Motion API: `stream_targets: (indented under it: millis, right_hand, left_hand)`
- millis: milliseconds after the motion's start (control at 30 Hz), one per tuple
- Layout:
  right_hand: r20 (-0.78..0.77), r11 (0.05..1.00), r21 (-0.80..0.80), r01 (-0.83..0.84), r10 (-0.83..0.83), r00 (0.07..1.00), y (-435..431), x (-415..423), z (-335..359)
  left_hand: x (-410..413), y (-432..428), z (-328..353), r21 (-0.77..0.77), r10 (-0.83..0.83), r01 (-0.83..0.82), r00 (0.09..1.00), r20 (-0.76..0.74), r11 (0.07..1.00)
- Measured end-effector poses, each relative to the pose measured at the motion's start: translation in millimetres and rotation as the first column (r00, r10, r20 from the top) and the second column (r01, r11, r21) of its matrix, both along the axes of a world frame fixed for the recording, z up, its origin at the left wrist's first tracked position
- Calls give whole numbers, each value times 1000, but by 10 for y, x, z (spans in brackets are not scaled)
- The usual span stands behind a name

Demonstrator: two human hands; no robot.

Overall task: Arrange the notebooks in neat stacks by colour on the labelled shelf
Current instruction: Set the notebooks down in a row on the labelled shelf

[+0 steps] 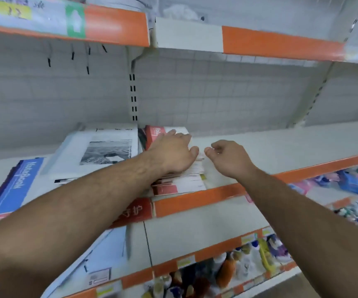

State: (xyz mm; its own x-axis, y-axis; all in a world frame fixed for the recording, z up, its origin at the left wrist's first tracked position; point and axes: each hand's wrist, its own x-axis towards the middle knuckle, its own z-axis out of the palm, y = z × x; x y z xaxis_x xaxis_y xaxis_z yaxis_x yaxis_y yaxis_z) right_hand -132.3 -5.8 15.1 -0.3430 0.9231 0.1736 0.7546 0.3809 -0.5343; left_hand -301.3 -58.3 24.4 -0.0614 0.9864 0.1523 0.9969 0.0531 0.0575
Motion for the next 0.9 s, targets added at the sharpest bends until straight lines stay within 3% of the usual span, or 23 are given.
stream_targets:
  millis: [133,300,467,567,733,900]
  right_hand:
    - [-82,994,-98,-42,34,996,323,-197,-32]
    - [-181,936,-304,-181,130,975,561,-281,7]
    - [-316,860,-438,-262,126,940,716,-235,-53]
    - [-377,846,-442,-298,127,918,818,-212,-82]
    - [-413,852,-439,-285,90,906,863,-180,-143]
    - [-434,853,-435,-288,82,897,885,-162,-180]
  left_hand:
    - [-27,-40,33,18,250,-252,967,55,968]
    - [60,-127,69,66,410,-413,910,54,908]
    - [127,-145,-92,113,403,-411,911,84,905]
    - [157,-110,-90,65,421,-427,903,85,902]
    - [250,-149,-111,30,563,-567,822,88,823]
    - [321,-144,-76,65,482,-488,871,92,870]
